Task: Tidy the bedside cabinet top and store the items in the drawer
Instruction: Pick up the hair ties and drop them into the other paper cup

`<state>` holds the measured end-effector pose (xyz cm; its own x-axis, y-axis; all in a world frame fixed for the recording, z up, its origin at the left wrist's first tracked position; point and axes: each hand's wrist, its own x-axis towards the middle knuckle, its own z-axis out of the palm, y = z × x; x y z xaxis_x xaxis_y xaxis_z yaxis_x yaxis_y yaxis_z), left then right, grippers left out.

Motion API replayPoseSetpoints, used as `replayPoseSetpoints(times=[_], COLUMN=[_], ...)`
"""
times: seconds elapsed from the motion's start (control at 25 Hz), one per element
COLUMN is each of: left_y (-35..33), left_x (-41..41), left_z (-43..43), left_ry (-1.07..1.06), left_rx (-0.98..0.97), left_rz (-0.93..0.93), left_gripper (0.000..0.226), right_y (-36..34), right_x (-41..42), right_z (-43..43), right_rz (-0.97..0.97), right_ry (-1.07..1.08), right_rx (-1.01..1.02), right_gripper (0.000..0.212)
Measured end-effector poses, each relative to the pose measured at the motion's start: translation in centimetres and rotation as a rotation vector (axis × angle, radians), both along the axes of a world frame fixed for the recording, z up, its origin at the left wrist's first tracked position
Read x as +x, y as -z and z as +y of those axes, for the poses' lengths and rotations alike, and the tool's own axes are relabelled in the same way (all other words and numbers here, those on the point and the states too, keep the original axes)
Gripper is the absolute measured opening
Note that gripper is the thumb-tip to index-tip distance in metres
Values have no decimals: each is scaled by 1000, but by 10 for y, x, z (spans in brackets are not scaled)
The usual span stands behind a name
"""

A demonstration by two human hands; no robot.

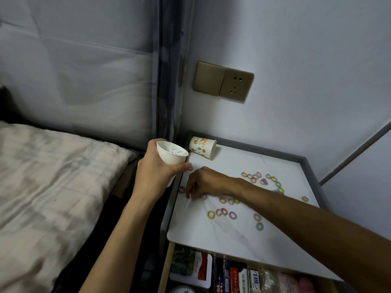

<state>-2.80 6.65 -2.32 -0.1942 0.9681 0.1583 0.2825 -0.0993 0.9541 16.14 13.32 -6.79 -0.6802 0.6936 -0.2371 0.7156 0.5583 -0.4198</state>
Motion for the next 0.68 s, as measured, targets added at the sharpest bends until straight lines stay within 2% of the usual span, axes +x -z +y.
replayPoseSetpoints(times=[0.2, 0.52, 0.68], left_y=[2, 2, 2], left_x=[-1, 1, 2], left_z=[2, 2, 1], left_ry=[-7, -1, 4], left_rx=[-1, -10, -12], left_rz=[8, 5, -1], left_gripper=[73, 73, 74], right_y=[6, 12, 17], right_x=[2, 2, 6], right_z=[-4, -4, -1], right_rz=[69, 64, -18], right_ry=[-128, -269, -185], right_rx=[227, 296, 237], right_gripper=[31, 17, 16])
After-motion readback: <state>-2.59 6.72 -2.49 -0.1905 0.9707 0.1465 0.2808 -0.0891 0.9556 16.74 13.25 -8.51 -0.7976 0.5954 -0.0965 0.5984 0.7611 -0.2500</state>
